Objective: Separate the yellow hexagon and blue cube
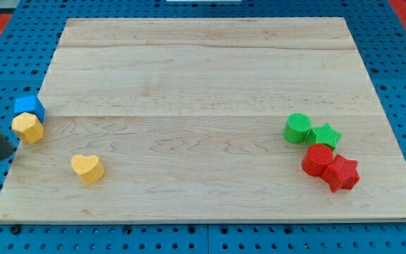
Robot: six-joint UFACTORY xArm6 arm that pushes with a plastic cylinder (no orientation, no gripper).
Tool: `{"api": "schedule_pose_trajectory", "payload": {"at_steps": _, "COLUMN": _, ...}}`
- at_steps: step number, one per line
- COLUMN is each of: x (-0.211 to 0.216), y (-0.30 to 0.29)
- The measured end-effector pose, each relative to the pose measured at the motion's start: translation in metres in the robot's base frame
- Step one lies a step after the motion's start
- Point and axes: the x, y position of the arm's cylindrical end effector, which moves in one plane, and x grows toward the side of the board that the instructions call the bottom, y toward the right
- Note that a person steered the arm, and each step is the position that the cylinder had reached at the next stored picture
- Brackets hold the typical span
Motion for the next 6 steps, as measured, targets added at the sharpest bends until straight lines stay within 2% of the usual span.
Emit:
{"api": "schedule_pose_trajectory", "payload": {"at_steps": 1, "x": -0.046, "y": 0.034}}
{"api": "schedule_pose_trajectory", "payload": {"at_steps": 2, "x": -0.052, "y": 0.12}}
{"api": "schedule_pose_trajectory", "payload": {"at_steps": 3, "x": -0.033, "y": 0.018}}
{"api": "schedule_pose_trajectory", "payload": {"at_steps": 4, "x": -0.049, "y": -0.001}}
{"api": "schedule_pose_trajectory", "payload": {"at_steps": 5, "x": -0.114, "y": 0.039}}
{"api": "schedule_pose_trajectory", "payload": {"at_steps": 6, "x": -0.142, "y": 0.068}}
